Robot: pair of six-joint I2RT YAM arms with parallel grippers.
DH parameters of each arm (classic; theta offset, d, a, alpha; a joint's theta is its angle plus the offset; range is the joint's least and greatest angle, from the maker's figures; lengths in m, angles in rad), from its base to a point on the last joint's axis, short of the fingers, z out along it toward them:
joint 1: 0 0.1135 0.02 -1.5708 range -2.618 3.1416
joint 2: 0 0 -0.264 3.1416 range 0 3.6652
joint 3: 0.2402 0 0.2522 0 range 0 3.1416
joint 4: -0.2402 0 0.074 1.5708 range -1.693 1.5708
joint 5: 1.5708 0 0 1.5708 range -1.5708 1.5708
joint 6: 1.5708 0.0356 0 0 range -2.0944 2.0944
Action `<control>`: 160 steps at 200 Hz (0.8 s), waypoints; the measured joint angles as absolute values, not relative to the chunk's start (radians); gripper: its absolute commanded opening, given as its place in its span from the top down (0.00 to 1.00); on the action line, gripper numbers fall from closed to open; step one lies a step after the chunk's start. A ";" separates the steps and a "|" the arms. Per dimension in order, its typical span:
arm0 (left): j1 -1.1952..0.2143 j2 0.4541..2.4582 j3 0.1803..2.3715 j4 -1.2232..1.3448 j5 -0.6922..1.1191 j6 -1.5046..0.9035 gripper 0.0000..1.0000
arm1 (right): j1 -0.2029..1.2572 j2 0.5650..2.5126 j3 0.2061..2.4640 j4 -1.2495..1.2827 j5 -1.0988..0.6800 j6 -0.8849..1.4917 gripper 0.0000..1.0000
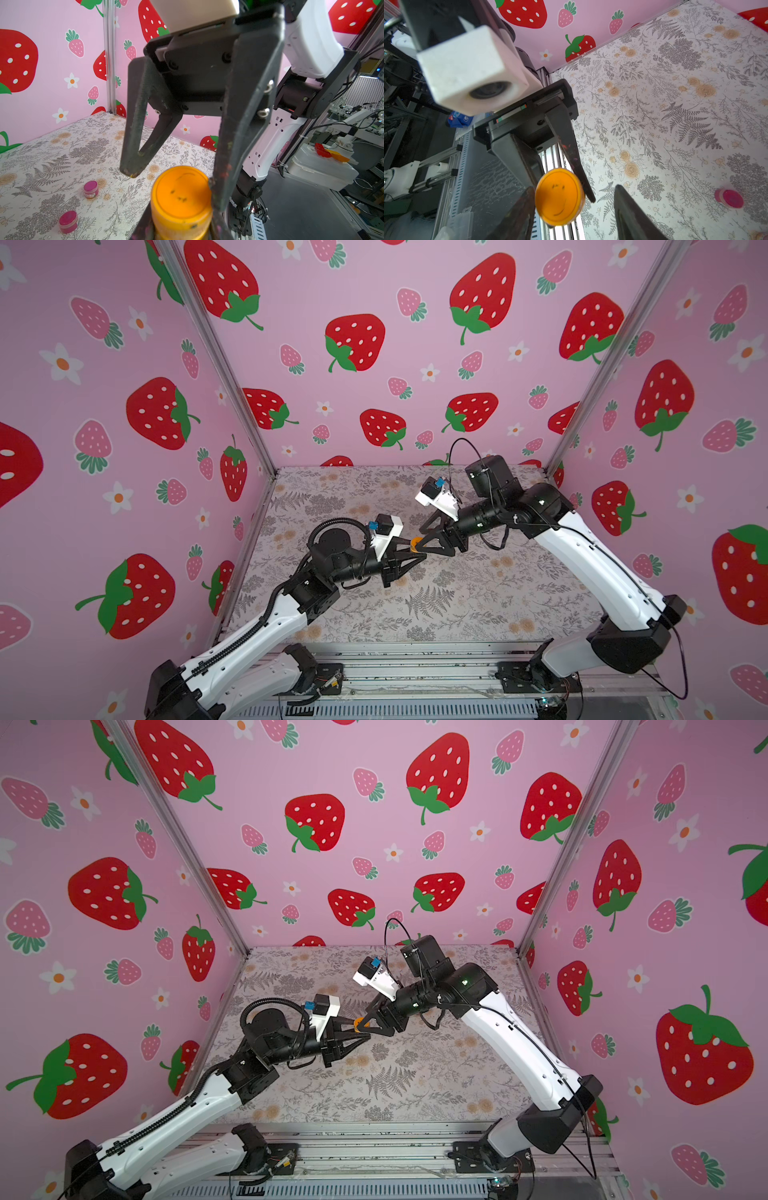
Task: Close the paint jar lid
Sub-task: Screw the lid onto the paint jar.
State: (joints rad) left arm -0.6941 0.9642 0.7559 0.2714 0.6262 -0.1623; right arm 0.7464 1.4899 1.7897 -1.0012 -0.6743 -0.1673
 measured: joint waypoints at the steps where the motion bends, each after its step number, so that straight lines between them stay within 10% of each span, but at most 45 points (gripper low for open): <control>1: -0.694 0.965 0.756 0.271 0.625 -0.162 1.00 | 0.746 1.490 1.790 -1.001 -0.676 -0.166 0.47; 160: -0.699 1.003 0.756 0.265 0.605 -0.141 1.00 | 0.762 1.480 1.716 -0.952 -0.682 -0.142 0.70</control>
State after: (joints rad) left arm -0.6987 1.0027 0.7563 0.2646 0.6048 -0.1413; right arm 0.7616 1.4799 1.7161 -0.9520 -0.6815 -0.1421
